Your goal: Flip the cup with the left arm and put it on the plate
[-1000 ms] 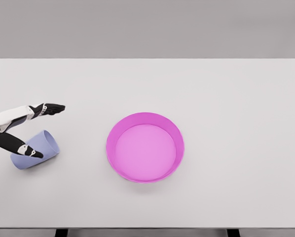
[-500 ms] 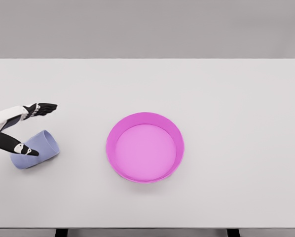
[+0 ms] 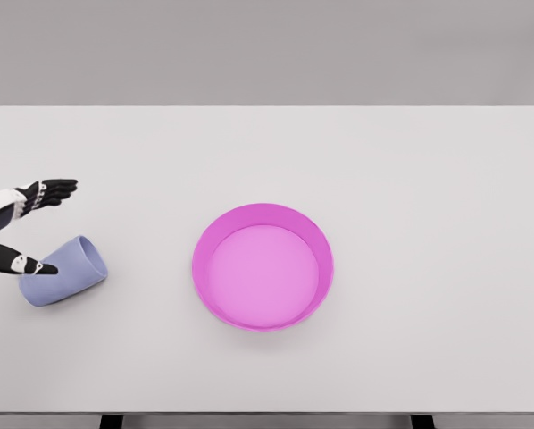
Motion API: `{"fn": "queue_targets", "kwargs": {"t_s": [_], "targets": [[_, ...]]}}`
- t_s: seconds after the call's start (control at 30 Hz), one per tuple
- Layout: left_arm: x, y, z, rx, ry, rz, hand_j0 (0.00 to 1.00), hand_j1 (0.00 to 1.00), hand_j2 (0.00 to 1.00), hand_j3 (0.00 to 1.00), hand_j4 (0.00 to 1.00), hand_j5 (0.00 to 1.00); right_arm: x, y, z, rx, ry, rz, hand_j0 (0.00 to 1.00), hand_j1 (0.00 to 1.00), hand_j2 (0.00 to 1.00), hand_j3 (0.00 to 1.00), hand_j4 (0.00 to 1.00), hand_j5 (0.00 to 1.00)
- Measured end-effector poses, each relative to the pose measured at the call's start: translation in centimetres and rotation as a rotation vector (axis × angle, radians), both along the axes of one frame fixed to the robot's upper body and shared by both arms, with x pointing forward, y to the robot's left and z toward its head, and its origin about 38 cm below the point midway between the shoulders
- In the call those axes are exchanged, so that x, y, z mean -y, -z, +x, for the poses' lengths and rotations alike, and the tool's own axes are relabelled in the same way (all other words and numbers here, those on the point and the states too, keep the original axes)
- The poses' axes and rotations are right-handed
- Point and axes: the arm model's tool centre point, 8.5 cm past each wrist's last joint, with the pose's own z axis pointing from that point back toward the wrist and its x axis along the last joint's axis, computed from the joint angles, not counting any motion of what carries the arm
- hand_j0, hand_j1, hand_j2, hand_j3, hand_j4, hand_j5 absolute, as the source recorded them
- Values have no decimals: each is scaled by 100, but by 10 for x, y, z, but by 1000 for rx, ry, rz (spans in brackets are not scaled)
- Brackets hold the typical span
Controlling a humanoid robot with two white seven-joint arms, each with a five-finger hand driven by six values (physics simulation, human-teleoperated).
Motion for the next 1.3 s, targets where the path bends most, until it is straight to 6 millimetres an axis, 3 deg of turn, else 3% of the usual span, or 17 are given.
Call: {"fn": "queue_targets", "kwargs": {"t_s": [0.53,1.3], "targets": [[6,24,-5,-36,-30,-7,100,100,100,100,100,100,0,0,0,0,0,0,100,100,100,100,100,100],[7,37,-6,-81,-67,13,100,100,100,100,100,100,0,0,0,0,0,-1,100,100,100,100,100,100]]}}
